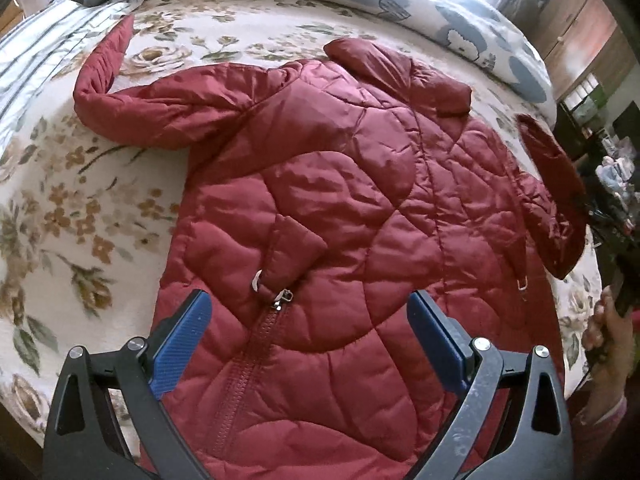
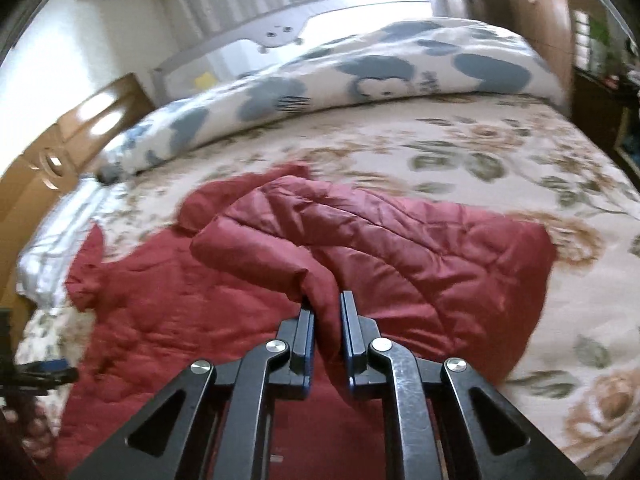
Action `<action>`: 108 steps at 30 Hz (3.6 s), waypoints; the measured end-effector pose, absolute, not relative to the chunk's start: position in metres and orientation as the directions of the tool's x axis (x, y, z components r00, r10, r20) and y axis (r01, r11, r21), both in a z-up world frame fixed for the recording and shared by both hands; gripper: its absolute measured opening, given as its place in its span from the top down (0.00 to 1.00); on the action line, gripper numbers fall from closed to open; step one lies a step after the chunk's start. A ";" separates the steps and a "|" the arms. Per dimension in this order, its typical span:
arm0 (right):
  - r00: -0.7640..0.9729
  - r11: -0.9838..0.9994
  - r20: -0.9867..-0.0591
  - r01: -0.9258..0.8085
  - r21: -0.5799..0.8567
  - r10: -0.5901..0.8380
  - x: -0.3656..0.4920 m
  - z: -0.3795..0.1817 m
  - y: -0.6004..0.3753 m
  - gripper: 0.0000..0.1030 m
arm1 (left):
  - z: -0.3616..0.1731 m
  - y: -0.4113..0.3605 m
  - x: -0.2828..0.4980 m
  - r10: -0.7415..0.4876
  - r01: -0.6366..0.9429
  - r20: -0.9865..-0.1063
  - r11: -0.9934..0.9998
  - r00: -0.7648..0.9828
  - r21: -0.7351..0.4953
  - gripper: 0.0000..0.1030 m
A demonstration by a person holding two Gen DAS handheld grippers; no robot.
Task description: Fold large clothes
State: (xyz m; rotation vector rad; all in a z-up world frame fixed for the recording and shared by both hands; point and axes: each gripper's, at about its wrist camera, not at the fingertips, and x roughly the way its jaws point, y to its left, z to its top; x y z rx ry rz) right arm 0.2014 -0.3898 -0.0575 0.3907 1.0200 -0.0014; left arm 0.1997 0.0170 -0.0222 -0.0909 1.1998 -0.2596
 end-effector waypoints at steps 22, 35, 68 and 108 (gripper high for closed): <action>0.376 0.835 -0.756 -0.105 0.540 0.536 0.233 -0.116 -0.226 0.89 | -0.038 0.022 0.260 -0.488 0.123 -0.838 0.873 0.245 -0.472 0.05; 0.359 0.830 -0.759 -0.095 0.550 0.544 0.223 -0.118 -0.232 0.76 | -0.044 -0.008 0.293 -0.488 0.225 -0.847 0.868 0.213 -0.443 0.88; 0.382 0.944 -0.904 0.180 0.276 0.192 0.235 -0.160 -0.341 0.46 | -0.023 -0.036 0.277 -0.260 0.329 -0.871 0.937 0.418 -0.122 0.84; 0.405 0.944 -0.890 0.155 0.293 0.209 0.213 -0.117 -0.319 0.36 | -0.040 0.042 0.266 -0.215 0.140 -0.886 0.975 0.411 -0.172 0.79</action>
